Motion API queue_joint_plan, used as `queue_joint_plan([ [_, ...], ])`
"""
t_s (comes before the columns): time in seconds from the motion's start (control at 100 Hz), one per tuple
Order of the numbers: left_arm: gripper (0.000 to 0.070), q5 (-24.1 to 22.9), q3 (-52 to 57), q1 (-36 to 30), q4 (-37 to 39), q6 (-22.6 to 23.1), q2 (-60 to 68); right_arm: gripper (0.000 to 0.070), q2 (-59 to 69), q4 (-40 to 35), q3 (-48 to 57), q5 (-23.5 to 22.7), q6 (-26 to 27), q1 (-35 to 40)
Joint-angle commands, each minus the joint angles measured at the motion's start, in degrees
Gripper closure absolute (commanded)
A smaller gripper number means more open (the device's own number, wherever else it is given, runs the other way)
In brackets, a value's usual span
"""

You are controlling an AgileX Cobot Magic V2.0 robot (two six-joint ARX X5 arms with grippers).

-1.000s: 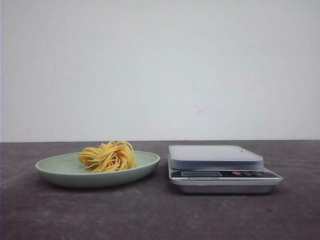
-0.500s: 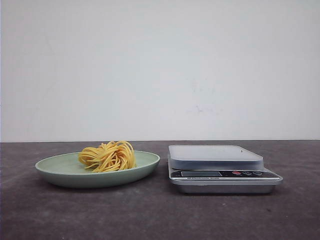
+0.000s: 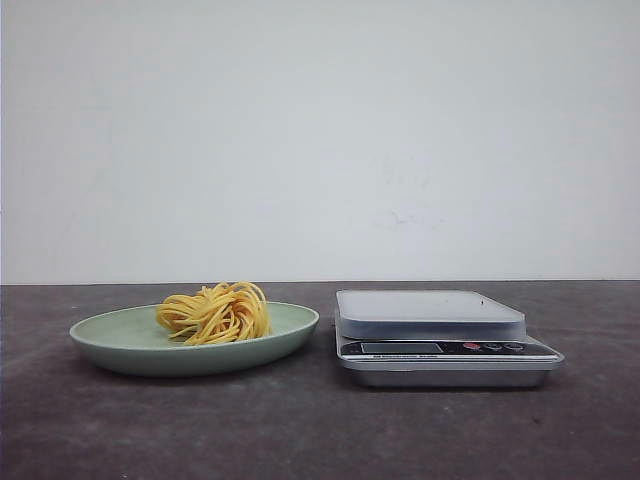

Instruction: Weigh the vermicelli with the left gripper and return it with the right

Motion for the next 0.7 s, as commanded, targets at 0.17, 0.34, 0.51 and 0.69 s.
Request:
queue_joint_plan([
  [0.17, 0.0683, 0.1, -1.0, 0.2, -0.2, 0.9, -0.1, 0.0693, -8.9, 24.3, -26.1, -15.7, -3.3, -13.3],
  [0.34, 0.0684, 0.0, -1.0, 0.2, -0.2, 0.9, -0.1, 0.0693, -15.6, 39.2, -44.5, -19.2, -3.0, -17.4],
  [0.51, 0.0683, 0.1, -1.0, 0.1, -0.2, 0.9, -0.1, 0.0693, -17.3, 45.2, -55.7, -16.7, -3.0, -19.0],
  [0.69, 0.0684, 0.1, -1.0, 0.1, -0.2, 0.9, -0.1, 0.0693, -17.4, 49.9, -61.5, -17.1, -2.8, -19.1],
])
